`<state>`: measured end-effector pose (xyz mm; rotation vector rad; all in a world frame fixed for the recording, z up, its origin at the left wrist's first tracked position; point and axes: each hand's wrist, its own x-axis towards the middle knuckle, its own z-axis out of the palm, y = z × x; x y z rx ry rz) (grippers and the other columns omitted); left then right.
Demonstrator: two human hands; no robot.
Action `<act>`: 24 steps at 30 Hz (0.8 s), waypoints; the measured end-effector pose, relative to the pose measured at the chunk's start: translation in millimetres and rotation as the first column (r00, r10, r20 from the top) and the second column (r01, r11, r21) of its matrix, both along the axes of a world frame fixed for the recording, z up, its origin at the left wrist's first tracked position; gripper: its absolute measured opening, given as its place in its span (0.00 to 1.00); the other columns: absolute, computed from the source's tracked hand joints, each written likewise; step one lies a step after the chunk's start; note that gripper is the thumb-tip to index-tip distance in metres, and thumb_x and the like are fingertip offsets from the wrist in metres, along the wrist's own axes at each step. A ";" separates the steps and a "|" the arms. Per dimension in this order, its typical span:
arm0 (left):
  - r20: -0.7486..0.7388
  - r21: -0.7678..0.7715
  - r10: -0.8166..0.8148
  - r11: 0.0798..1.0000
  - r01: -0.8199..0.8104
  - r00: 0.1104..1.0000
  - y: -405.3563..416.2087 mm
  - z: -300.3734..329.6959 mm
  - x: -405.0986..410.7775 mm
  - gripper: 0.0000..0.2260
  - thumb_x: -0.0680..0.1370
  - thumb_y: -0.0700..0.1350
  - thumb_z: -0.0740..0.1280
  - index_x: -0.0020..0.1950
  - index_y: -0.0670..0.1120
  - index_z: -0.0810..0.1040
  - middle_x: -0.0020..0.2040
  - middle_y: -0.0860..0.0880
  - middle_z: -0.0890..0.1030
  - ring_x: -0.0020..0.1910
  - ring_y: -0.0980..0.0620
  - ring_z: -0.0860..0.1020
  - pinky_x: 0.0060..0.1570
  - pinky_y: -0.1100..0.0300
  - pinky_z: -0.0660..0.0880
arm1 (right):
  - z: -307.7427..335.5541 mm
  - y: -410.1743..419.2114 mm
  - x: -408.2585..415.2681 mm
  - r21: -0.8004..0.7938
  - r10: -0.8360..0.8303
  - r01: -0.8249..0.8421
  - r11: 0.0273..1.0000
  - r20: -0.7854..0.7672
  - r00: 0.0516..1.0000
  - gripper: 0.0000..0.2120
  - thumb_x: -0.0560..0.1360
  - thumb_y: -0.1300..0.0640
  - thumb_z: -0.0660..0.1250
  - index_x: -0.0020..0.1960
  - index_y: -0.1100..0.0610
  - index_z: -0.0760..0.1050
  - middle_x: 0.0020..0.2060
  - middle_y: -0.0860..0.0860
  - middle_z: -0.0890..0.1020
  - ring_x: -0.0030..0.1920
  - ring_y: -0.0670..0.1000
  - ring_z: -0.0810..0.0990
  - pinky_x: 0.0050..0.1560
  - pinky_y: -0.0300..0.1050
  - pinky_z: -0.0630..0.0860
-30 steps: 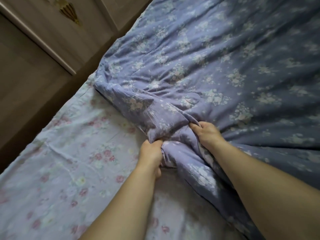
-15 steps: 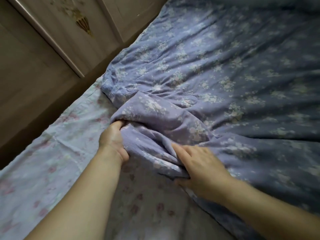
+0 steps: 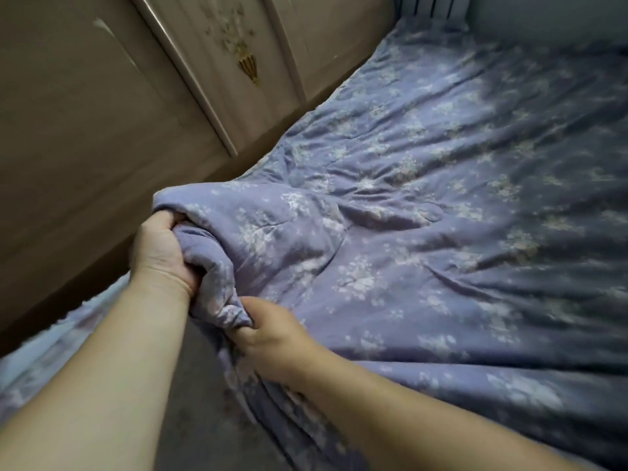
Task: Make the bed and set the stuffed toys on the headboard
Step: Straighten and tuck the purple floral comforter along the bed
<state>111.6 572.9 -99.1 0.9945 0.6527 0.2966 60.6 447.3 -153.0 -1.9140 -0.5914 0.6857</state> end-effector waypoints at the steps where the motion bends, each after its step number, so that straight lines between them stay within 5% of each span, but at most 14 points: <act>1: -0.003 0.000 0.024 1.000 -0.024 1.000 5.7 -4.0 -3.3 0.32 0.81 0.47 0.54 0.16 0.43 0.72 0.18 0.54 0.73 0.18 0.61 0.73 0.23 0.72 0.70 | -6.6 6.2 -0.8 0.014 -0.008 0.009 1.000 -0.022 1.000 0.08 0.78 0.57 0.58 0.50 0.57 0.75 0.44 0.54 0.77 0.46 0.49 0.70 0.53 0.52 0.73; 4: -0.082 0.006 0.084 0.997 -0.083 0.993 26.7 -31.1 -13.8 0.15 0.78 0.49 0.60 0.33 0.46 0.73 0.25 0.52 0.76 0.25 0.57 0.76 0.25 0.70 0.73 | -29.7 14.9 -3.9 -0.041 0.013 -0.016 0.999 -0.073 0.997 0.10 0.77 0.57 0.58 0.54 0.58 0.74 0.50 0.57 0.80 0.49 0.52 0.74 0.54 0.53 0.73; 8: -0.277 0.182 -0.018 0.981 0.071 0.961 33.3 -65.5 -23.6 0.02 0.72 0.43 0.63 0.40 0.47 0.74 0.33 0.47 0.75 0.25 0.53 0.74 0.25 0.68 0.70 | -54.0 5.1 1.9 -0.118 0.034 -0.053 0.992 -0.157 0.987 0.16 0.73 0.49 0.63 0.56 0.58 0.74 0.54 0.57 0.80 0.54 0.54 0.77 0.54 0.47 0.73; 11: -0.304 0.233 -0.046 0.965 0.121 0.952 24.6 -72.5 -26.6 0.08 0.72 0.40 0.65 0.49 0.46 0.75 0.37 0.44 0.77 0.29 0.49 0.75 0.30 0.63 0.71 | -54.0 -1.7 17.3 0.007 0.034 -0.034 0.999 -0.434 0.900 0.21 0.68 0.46 0.74 0.56 0.53 0.77 0.51 0.49 0.82 0.52 0.47 0.79 0.55 0.44 0.76; 14: -0.246 0.258 -0.012 0.963 0.077 0.969 19.0 -73.5 -25.3 0.15 0.72 0.47 0.70 0.57 0.46 0.77 0.45 0.46 0.81 0.39 0.49 0.80 0.38 0.59 0.75 | -52.4 -1.7 38.7 0.127 -0.052 0.114 0.985 -0.409 0.911 0.16 0.68 0.42 0.73 0.47 0.53 0.79 0.43 0.48 0.82 0.46 0.47 0.80 0.50 0.46 0.77; 16: -0.241 0.203 -0.008 0.977 0.059 0.971 15.5 -71.9 -23.6 0.24 0.68 0.55 0.73 0.60 0.45 0.78 0.51 0.46 0.82 0.48 0.48 0.81 0.48 0.54 0.78 | -51.2 1.6 55.0 0.089 -0.244 0.296 0.951 -0.372 0.896 0.21 0.68 0.36 0.69 0.47 0.53 0.79 0.41 0.50 0.80 0.44 0.49 0.79 0.51 0.53 0.77; 18: -0.205 0.122 -0.036 0.991 0.062 0.978 12.8 -71.6 -21.6 0.19 0.70 0.52 0.72 0.56 0.43 0.79 0.51 0.43 0.83 0.49 0.46 0.82 0.52 0.50 0.78 | -50.4 7.0 69.8 0.066 -0.409 0.456 0.888 -0.340 0.847 0.27 0.66 0.32 0.67 0.49 0.55 0.77 0.41 0.49 0.80 0.45 0.50 0.79 0.55 0.58 0.78; 21: -0.199 0.080 -0.101 0.990 0.119 0.975 3.8 -74.9 -18.9 0.02 0.74 0.39 0.65 0.43 0.41 0.76 0.37 0.44 0.81 0.35 0.48 0.80 0.40 0.57 0.79 | -43.3 14.2 82.4 -0.001 -0.643 0.675 0.738 -0.306 0.702 0.30 0.64 0.33 0.69 0.54 0.55 0.73 0.49 0.50 0.80 0.50 0.52 0.80 0.53 0.57 0.79; 24: -0.165 0.136 -0.109 0.982 0.132 0.980 -0.8 -80.5 -15.8 0.12 0.73 0.31 0.58 0.34 0.44 0.71 0.23 0.52 0.75 0.25 0.54 0.75 0.27 0.68 0.72 | -33.4 18.8 96.3 -0.114 -0.713 0.736 0.668 -0.381 0.588 0.38 0.66 0.36 0.71 0.67 0.56 0.62 0.57 0.52 0.73 0.50 0.57 0.79 0.47 0.53 0.81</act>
